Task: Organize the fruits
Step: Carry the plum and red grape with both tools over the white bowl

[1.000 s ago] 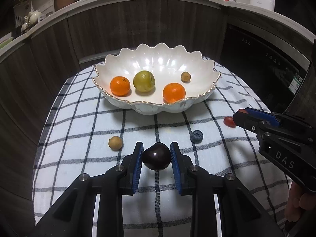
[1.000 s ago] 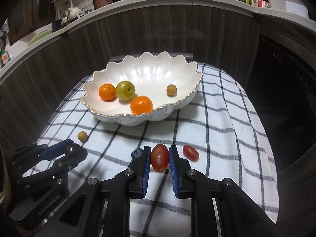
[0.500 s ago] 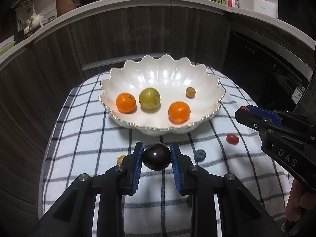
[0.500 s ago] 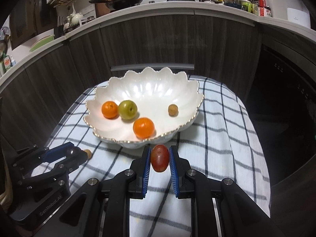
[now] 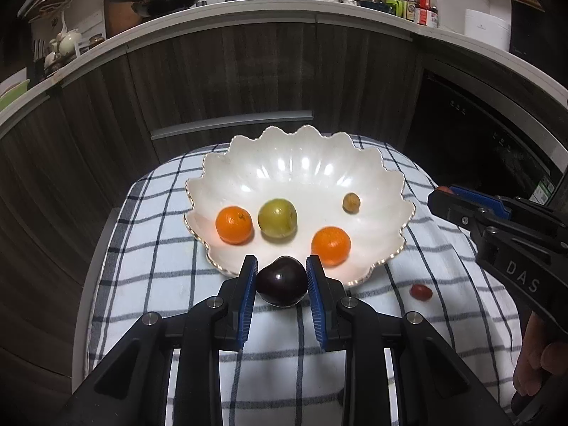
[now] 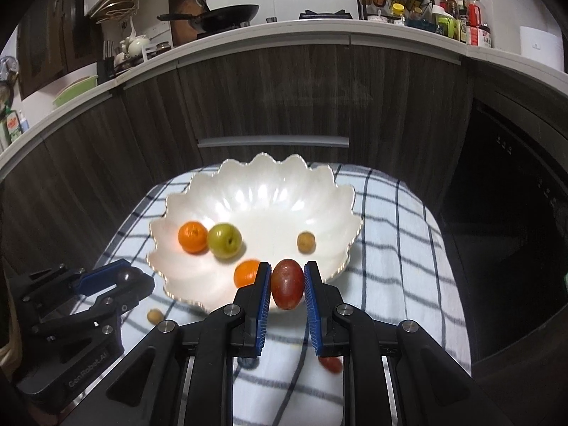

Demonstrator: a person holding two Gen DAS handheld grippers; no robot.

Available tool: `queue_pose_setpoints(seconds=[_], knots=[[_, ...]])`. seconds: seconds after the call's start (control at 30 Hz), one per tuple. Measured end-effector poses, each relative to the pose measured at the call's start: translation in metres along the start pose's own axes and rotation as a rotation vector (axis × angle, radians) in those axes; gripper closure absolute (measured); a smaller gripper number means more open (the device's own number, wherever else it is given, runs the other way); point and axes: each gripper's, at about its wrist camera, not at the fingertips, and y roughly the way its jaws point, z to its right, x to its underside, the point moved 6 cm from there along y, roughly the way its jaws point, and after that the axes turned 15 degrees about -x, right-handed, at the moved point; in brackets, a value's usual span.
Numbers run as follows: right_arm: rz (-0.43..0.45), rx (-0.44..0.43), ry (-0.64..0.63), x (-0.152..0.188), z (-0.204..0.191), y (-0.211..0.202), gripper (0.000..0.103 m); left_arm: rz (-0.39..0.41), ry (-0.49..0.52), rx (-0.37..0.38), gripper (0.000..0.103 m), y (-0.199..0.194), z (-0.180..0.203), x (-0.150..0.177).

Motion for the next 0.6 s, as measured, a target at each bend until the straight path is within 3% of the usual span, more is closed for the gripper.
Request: queue_pose_setpoints(seconds=[0.6], knots=[[0.028,-0.003,-0.050,-0.049,0.000,0.014,0.083,0.010,-0.029,-0.015,0.075,0.020,-0.013,-0.040]])
